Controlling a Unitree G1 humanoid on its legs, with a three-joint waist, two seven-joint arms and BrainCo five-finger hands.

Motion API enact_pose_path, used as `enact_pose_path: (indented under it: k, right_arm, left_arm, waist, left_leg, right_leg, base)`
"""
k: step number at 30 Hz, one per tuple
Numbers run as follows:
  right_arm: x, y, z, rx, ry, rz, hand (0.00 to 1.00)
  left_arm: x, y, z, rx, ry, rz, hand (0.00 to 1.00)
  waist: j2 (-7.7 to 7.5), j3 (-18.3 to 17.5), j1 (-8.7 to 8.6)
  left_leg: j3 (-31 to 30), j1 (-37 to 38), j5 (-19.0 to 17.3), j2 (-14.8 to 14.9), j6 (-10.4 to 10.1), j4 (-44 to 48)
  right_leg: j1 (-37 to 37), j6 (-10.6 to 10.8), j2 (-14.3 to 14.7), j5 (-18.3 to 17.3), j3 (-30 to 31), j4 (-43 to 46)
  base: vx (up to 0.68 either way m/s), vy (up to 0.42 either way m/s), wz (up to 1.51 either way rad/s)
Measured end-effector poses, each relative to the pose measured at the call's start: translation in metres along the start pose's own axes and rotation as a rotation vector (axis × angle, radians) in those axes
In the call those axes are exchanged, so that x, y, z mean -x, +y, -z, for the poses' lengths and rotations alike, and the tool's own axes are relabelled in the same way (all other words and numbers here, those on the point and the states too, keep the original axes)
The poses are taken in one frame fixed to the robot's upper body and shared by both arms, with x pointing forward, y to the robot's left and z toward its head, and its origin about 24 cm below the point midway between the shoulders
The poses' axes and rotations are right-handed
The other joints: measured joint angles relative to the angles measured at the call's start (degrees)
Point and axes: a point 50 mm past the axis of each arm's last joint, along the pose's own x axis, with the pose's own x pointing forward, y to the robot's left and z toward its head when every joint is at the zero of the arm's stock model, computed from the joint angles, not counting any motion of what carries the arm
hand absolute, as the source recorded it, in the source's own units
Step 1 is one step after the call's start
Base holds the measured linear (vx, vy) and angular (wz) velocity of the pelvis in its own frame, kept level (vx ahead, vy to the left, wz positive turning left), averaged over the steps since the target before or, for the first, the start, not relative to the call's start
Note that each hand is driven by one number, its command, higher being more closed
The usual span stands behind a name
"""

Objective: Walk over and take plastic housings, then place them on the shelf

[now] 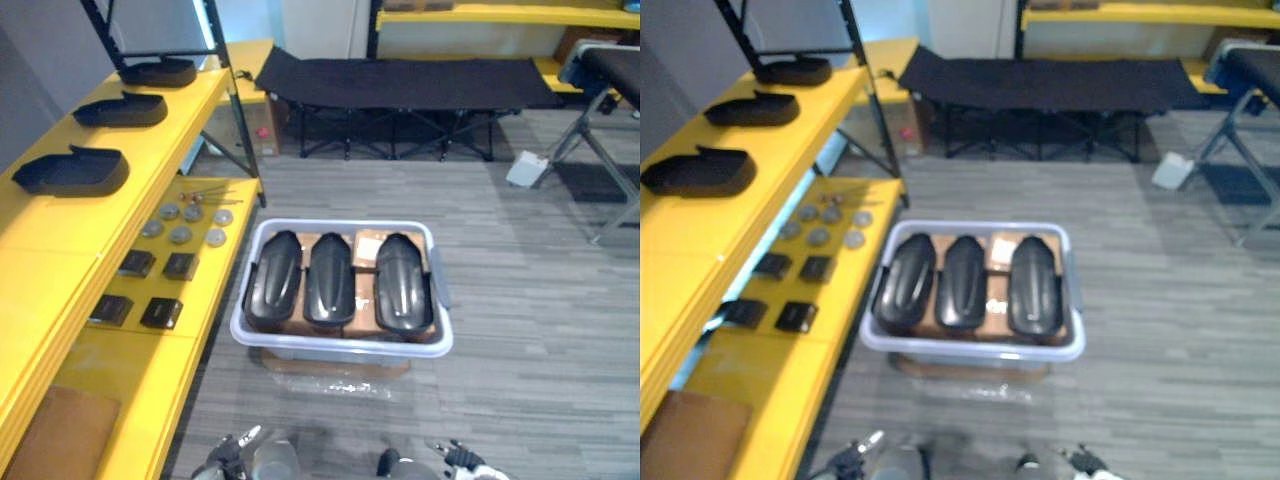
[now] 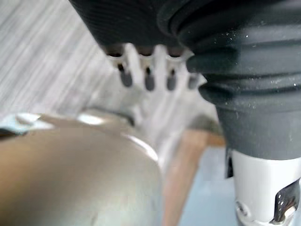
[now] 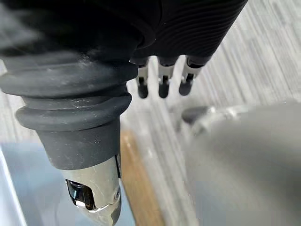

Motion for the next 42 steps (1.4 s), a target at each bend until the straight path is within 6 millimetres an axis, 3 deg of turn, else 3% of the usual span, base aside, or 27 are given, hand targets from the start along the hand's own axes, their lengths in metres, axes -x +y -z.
enact_pose_path:
  k: [4, 6, 7, 10, 11, 12, 14, 15, 17, 19, 21, 22, 23, 24, 25, 26, 27, 29, 30, 32, 33, 35, 42]
  right_arm:
    - [0.000, -0.001, -0.002, -0.036, -0.025, -0.016, 0.00]
    - [0.000, 0.004, -0.006, 0.032, -0.050, -0.053, 0.00]
    - [-0.001, 0.012, -0.012, 0.151, -0.079, -0.097, 0.00]
    - [0.003, 0.051, -0.031, 0.517, -0.215, -0.327, 0.00]
    - [0.012, 0.088, -0.041, 0.737, -0.314, -0.504, 0.00]
    - [0.017, 0.105, -0.043, 0.816, -0.357, -0.579, 0.00]
    - [0.048, 0.175, -0.049, 1.081, -0.537, -0.890, 0.00]
    - [0.059, 0.191, -0.052, 1.137, -0.594, -0.960, 0.00]
    - [0.100, 0.242, -0.058, 1.216, -0.786, -1.171, 0.00]
    - [0.131, 0.266, -0.070, 1.150, -0.925, -1.257, 0.00]
    - [0.166, 0.285, -0.098, 1.019, -1.106, -1.264, 0.00]
    - [0.187, 0.293, -0.124, 0.928, -1.224, -1.233, 0.00]
    - [0.203, 0.295, -0.156, 0.827, -1.335, -1.150, 0.00]
    - [0.210, 0.292, -0.173, 0.776, -1.393, -1.094, 0.00]
    - [0.221, 0.283, -0.207, 0.656, -1.498, -0.968, 0.00]
    - [0.231, 0.268, -0.238, 0.529, -1.583, -0.833, 0.00]
    - [0.234, 0.258, -0.251, 0.470, -1.616, -0.766, 0.00]
    - [0.238, 0.210, -0.293, 0.248, -1.696, -0.495, 0.00]
    - [0.237, 0.198, -0.300, 0.200, -1.699, -0.441, 0.00]
    - [0.232, 0.151, -0.321, 0.017, -1.690, -0.262, 0.00]
    - [0.228, 0.140, -0.326, -0.010, -1.680, -0.216, 0.00]
    - [0.209, 0.101, -0.339, -0.072, -1.610, -0.025, 0.00]
    - [0.176, 0.050, -0.354, -0.234, -1.428, 0.199, 0.00]
  left_arm:
    - [-0.001, 0.002, -0.006, -0.072, -0.019, -0.013, 0.00]
    - [-0.001, 0.001, -0.007, -0.092, -0.027, -0.010, 0.00]
    - [-0.001, 0.000, -0.009, -0.093, -0.031, -0.006, 0.00]
    - [-0.001, -0.003, -0.009, -0.133, -0.037, 0.008, 0.00]
    - [-0.001, -0.001, -0.012, -0.159, -0.052, 0.001, 0.00]
    - [-0.001, 0.000, -0.013, -0.169, -0.056, 0.000, 0.00]
    - [-0.001, 0.004, -0.015, -0.222, -0.061, -0.010, 0.00]
    - [-0.001, 0.003, -0.016, -0.239, -0.063, -0.012, 0.00]
    - [-0.001, 0.004, -0.017, -0.288, -0.067, -0.025, 0.00]
    - [-0.001, 0.006, -0.013, -0.318, -0.059, -0.040, 0.00]
    - [0.000, 0.009, -0.010, -0.339, -0.060, -0.051, 0.00]
    - [0.000, 0.010, -0.010, -0.347, -0.064, -0.056, 0.00]
    - [0.000, 0.012, -0.013, -0.348, -0.078, -0.064, 0.00]
    - [0.000, 0.012, -0.016, -0.348, -0.088, -0.065, 0.00]
    - [-0.001, 0.011, -0.023, -0.348, -0.117, -0.066, 0.00]
    - [-0.001, 0.008, -0.033, -0.347, -0.156, -0.072, 0.00]
    - [-0.001, 0.007, -0.038, -0.345, -0.176, -0.076, 0.00]
    - [-0.001, -0.001, -0.062, -0.333, -0.262, -0.077, 0.00]
    - [0.000, -0.002, -0.067, -0.330, -0.285, -0.076, 0.00]
    - [0.003, -0.009, -0.089, -0.288, -0.376, -0.074, 0.00]
    - [0.004, -0.011, -0.093, -0.282, -0.391, -0.073, 0.00]
    - [0.007, -0.019, -0.109, -0.250, -0.451, -0.058, 0.00]
    - [0.011, -0.034, -0.131, -0.196, -0.546, -0.061, 0.00]
  waist:
    - [-0.47, 0.8, 0.26]
    - [-0.35, 0.8, 0.34]
    - [-0.29, 1.1, 0.25]
    - [-0.68, 1.5, 0.21]
    - [-1.37, 1.8, 0.42]
    - [-1.67, 2.0, 0.57]
    - [-2.83, 2.6, 1.45]
    - [-2.96, 2.5, 1.71]
    - [-3.67, 2.5, 3.36]
    - [-4.22, 2.5, 4.25]
    - [-4.69, 2.3, 4.77]
    - [-5.04, 2.5, 4.85]
    - [-5.44, 2.7, 4.83]
    - [-5.73, 3.1, 4.86]
    - [-6.15, 4.1, 4.81]
    - [-6.27, 5.7, 4.81]
    - [-6.29, 6.6, 4.81]
    - [-6.18, 10.3, 4.34]
    - [-6.06, 10.9, 4.08]
    - [-5.96, 12.9, 3.48]
    - [-5.95, 12.9, 3.43]
    - [-5.93, 13.0, 3.24]
    - [-5.11, 13.6, 3.35]
  left_leg:
    - [-0.1, 1.6, 0.4, -2.4, 0.6, -1.9]
    - [-0.2, 2.1, 0.5, -2.6, 0.8, -3.1]
    - [-0.5, 2.0, 0.8, -2.7, 1.2, -3.7]
    - [-2.2, 1.8, 1.4, -2.8, 1.9, -5.6]
    - [-3.1, 1.8, 2.1, -2.9, 1.8, -6.5]
    - [-3.3, 1.8, 2.3, -2.8, 1.7, -6.8]
    - [-4.0, 1.8, 3.5, -3.0, 1.6, -8.3]
    - [-4.4, 1.5, 3.8, -3.1, 1.6, -8.5]
    - [-5.3, 1.1, 5.2, -3.6, 1.8, -10.0]
    - [-5.8, 1.0, 5.6, -3.6, 1.8, -10.1]
    - [-6.1, 0.9, 5.6, -3.4, 1.8, -9.9]
    - [-6.0, 0.8, 5.7, -3.3, 1.9, -9.7]
    - [-6.0, -0.2, 5.6, -3.3, 1.9, -8.5]
    - [-5.9, -1.0, 5.4, -3.3, 2.1, -7.6]
    - [-6.0, -2.7, 5.1, -3.1, 2.2, -5.8]
    - [-6.0, -4.4, 4.6, -2.7, 2.2, -3.9]
    - [-6.0, -5.3, 4.3, -2.5, 2.3, -3.2]
    - [-6.0, -8.4, 3.5, -1.9, 2.2, -0.3]
    - [-5.9, -9.4, 3.5, -1.7, 2.2, 0.2]
    - [-5.0, -12.3, 4.1, -0.8, 2.3, 1.3]
    - [-4.9, -13.2, 4.1, -0.7, 2.3, 1.6]
    - [-4.9, -15.9, 4.5, -0.2, 2.3, 2.8]
    - [-6.4, -23.1, 2.4, 1.5, 2.6, 9.9]
  right_leg:
    - [1.8, 0.8, -2.1, 0.5, -1.1, -0.9]
    - [1.8, 0.8, -2.2, 0.5, -1.4, -0.9]
    - [1.7, 0.9, -2.3, 0.5, -2.4, -1.0]
    - [1.7, 0.9, -2.2, 0.5, -3.9, -1.3]
    - [1.7, 0.9, -2.0, 0.5, -4.3, -1.3]
    - [1.6, 0.9, -1.9, 0.5, -4.4, -1.3]
    - [1.4, 0.9, -1.8, 0.5, -5.5, -1.3]
    - [1.2, 0.8, -1.8, 0.5, -5.7, -1.3]
    - [0.7, 0.8, -1.9, 0.6, -6.5, -1.3]
    - [0.8, 0.7, -1.9, 0.7, -6.9, -1.2]
    - [0.9, 0.3, -1.6, 1.4, -6.9, -1.1]
    - [0.8, 0.0, -1.6, 1.9, -6.8, -1.1]
    - [0.3, 0.0, -1.6, 2.1, -6.8, -1.1]
    - [-0.2, 0.0, -1.5, 2.2, -6.7, -1.0]
    - [-0.9, -0.2, -1.4, 2.3, -6.6, -1.0]
    - [-1.8, -0.5, -1.1, 2.7, -6.3, -0.9]
    - [-2.3, -0.6, -1.0, 2.9, -6.1, -0.9]
    - [-4.1, -0.6, -0.5, 3.0, -5.4, -0.5]
    - [-4.9, -0.7, -0.3, 2.9, -5.4, -0.2]
    - [-8.2, -1.4, 0.1, 2.8, -4.7, 0.8]
    - [-9.0, -1.5, 0.2, 2.8, -4.5, 1.0]
    - [-11.8, -1.4, 0.6, 3.0, -4.1, 2.1]
    - [-17.2, -2.4, 1.9, 2.3, -3.9, 6.2]
  base:
    - [0.14, 0.093, 0.15]
    - [0.10, 0.033, 0.06]
    - [0.04, -0.007, 0.14]
    - [0.01, -0.004, 0.23]
    - [-0.02, -0.012, 0.25]
    - [-0.05, -0.022, 0.21]
    - [-0.08, -0.027, 0.14]
    - [-0.09, -0.024, 0.25]
    - [-0.08, -0.008, 0.25]
    - [-0.05, 0.007, 0.14]
    - [-0.08, 0.025, 0.04]
    - [-0.13, 0.044, -0.02]
    - [-0.15, 0.047, -0.02]
    - [-0.16, 0.037, 0.01]
    - [-0.18, 0.032, -0.04]
    - [-0.19, 0.029, -0.05]
    - [-0.20, 0.034, -0.08]
    - [-0.19, 0.029, -0.03]
    - [-0.17, 0.018, -0.02]
    - [-0.13, 0.008, -0.11]
    - [-0.09, 0.003, -0.14]
    - [-0.04, 0.003, -0.08]
    - [0.00, 0.016, -0.01]
